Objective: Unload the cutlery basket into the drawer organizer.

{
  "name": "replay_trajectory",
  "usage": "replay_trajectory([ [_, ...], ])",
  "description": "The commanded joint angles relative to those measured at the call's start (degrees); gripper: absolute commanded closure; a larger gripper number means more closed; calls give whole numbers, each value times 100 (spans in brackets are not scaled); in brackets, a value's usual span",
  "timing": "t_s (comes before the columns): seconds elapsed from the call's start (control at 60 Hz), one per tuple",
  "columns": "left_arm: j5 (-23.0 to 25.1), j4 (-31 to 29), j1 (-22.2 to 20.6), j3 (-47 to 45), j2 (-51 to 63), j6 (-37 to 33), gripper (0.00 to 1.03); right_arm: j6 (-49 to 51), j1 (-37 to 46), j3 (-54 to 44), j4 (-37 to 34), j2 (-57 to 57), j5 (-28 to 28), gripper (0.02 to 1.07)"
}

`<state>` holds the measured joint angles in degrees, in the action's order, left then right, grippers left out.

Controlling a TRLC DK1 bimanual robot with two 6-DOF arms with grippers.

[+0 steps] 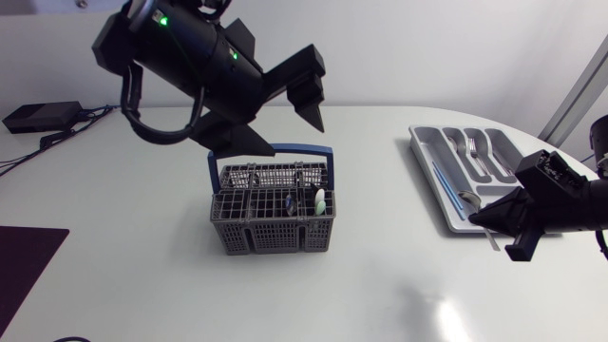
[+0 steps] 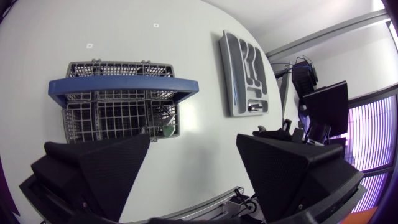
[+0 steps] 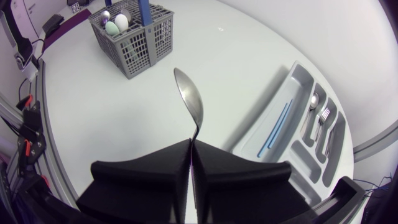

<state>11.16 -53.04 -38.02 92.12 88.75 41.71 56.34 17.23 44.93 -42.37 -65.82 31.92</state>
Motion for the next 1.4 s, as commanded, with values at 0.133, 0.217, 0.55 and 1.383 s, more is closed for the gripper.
replay_trajectory([
  [0.133,-219,-93,-223,-282,230,-515,5,1319,658,535,-131,-801,60,101],
  [0.217,-360,-84,-302,-343,239,-621,5,1661,869,702,-131,-1117,16,101],
  [0.55,-562,30,-426,-484,310,-928,5,2681,1467,1748,-78,-2453,-292,101],
  [1.383,-949,144,-1102,-431,679,-1535,5,3894,1599,2706,1767,-4562,-2094,98],
])
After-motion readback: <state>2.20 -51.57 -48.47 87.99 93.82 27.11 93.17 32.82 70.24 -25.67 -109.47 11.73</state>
